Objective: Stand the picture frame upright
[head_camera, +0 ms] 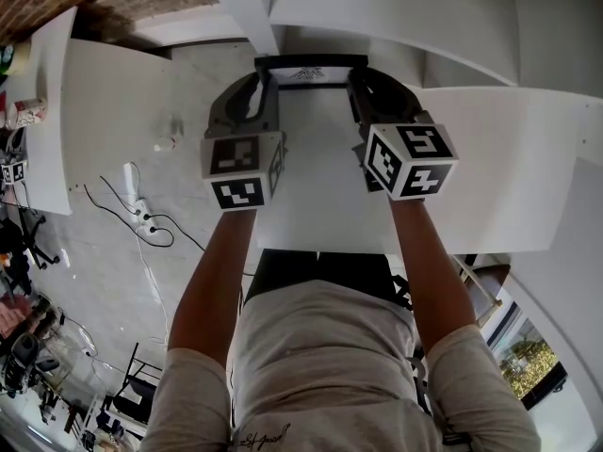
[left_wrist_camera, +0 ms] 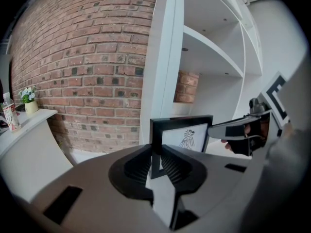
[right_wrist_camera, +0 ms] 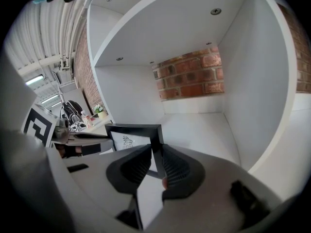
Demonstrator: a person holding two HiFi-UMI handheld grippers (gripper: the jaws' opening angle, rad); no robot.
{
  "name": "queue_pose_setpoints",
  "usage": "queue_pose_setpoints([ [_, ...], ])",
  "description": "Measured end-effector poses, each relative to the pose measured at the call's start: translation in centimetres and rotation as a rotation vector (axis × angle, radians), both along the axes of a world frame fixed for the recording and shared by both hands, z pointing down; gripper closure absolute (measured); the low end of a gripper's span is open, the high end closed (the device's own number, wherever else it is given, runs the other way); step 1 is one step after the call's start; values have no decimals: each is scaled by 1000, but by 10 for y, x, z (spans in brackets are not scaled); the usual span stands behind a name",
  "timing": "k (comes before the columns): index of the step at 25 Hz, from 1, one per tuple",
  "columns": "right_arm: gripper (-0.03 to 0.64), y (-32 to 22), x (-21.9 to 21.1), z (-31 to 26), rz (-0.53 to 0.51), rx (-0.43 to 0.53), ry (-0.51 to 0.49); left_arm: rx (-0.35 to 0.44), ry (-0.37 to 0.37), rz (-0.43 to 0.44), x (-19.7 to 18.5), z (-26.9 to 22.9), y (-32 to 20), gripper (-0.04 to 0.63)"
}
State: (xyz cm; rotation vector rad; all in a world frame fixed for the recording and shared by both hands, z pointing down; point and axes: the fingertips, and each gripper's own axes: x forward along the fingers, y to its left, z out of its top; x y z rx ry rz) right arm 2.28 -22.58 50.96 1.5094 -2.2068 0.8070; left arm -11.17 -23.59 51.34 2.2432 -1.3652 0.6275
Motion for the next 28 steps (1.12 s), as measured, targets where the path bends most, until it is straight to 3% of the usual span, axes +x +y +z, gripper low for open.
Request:
queue_pose_setpoints([
  [28,534,1,0,3,-13,6,12,18,-31,18,0,2,-1,515],
])
